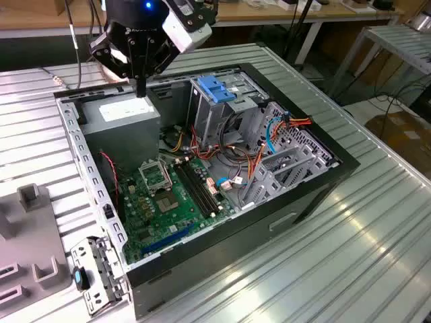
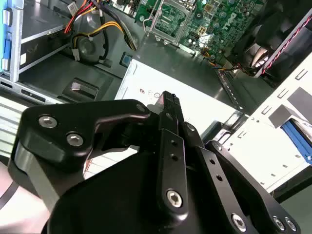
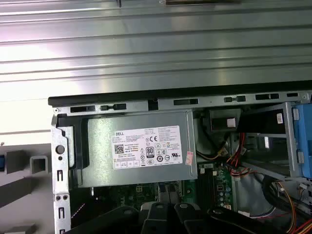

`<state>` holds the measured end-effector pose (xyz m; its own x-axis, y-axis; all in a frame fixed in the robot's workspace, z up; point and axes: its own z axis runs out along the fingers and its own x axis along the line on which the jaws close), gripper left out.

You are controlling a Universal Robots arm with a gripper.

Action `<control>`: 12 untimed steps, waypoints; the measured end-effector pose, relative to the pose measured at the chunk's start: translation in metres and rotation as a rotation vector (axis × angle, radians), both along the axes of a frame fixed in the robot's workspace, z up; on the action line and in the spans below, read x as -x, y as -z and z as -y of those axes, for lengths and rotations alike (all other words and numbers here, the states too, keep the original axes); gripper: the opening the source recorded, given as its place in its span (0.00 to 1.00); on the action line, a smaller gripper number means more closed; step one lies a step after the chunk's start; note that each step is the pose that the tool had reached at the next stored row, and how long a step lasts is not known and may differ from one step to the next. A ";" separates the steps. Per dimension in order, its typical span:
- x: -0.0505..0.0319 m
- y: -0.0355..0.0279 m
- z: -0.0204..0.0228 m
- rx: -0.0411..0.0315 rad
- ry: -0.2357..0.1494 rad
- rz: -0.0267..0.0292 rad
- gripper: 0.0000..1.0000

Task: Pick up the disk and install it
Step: 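Reach for the disk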

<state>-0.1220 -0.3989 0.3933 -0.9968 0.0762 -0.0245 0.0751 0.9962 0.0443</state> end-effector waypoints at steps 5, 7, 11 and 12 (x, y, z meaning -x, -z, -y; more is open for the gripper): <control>0.0004 0.0000 0.0000 0.0000 0.000 0.0000 0.11; 0.0008 0.0000 0.0000 -0.0001 0.000 0.0001 0.11; 0.0026 0.0000 0.0000 -0.0001 0.000 0.0001 0.11; 0.0030 0.0000 0.0000 0.0000 0.000 0.0000 0.11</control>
